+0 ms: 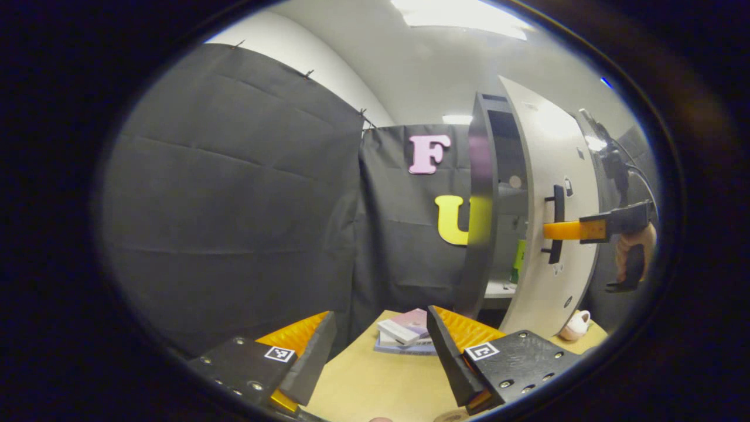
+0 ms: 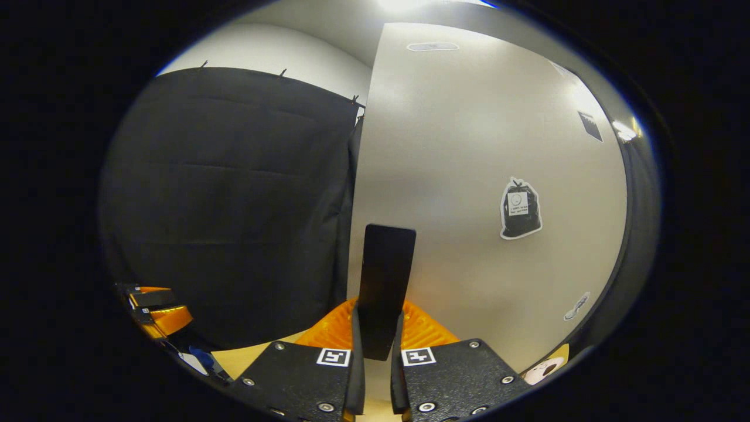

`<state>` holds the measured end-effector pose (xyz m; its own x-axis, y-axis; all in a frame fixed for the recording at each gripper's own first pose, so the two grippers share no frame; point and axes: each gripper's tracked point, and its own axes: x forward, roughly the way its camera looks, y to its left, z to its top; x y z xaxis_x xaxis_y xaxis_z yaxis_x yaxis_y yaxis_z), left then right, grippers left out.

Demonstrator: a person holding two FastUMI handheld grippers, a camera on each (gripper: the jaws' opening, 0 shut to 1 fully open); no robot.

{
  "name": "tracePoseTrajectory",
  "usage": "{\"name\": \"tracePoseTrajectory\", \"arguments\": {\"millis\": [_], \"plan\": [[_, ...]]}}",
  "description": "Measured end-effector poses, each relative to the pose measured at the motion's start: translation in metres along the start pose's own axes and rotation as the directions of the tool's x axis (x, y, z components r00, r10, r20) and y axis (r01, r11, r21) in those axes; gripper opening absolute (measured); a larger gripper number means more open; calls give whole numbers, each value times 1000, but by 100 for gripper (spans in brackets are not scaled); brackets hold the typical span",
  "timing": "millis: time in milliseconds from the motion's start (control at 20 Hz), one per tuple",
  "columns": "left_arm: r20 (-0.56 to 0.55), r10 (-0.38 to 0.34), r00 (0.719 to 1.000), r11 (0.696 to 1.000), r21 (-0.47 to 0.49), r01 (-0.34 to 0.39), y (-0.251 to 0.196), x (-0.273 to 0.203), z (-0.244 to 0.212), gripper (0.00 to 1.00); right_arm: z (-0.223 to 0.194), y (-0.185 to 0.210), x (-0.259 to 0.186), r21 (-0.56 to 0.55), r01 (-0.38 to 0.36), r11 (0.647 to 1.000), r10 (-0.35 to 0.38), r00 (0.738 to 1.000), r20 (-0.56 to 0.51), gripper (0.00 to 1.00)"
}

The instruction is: Open the cabinet door with the right hand, grasp the bottle in the cabinet with the left hand and place it on the coaster, then close the cabinet door with the right hand.

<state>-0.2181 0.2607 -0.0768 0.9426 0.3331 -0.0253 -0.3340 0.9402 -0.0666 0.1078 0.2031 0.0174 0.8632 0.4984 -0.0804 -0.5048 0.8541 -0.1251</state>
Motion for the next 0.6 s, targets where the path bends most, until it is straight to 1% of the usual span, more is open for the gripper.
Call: {"name": "tracePoseTrajectory", "arguments": {"millis": [100,200,250,300,350,400,600], "plan": [[7,-38,999,999,-1,38,-26,22,7,89,0,2,-13,25,-16,1000,16,1000,-5,18],[7,-70,997,997,7,70,-49,35,7,89,3,5,-29,23,-28,999,28,1000,-7,17],[7,-90,996,996,13,90,-61,42,8,89,3,5,-34,26,-35,999,35,999,-9,18],[9,-112,994,994,18,112,-77,48,6,86,2,4,-36,34,-41,999,41,999,-11,18],[10,-137,990,990,23,137,-92,54,7,89,0,2,-39,39,-47,998,47,999,-11,18],[10,-159,987,987,29,159,-107,58,7,89,-1,0,-42,41,-50,998,50,999,-9,18],[10,-256,967,967,24,255,-173,78,9,89,-4,-8,-59,46,-19,999,20,1000,-12,18]]}}
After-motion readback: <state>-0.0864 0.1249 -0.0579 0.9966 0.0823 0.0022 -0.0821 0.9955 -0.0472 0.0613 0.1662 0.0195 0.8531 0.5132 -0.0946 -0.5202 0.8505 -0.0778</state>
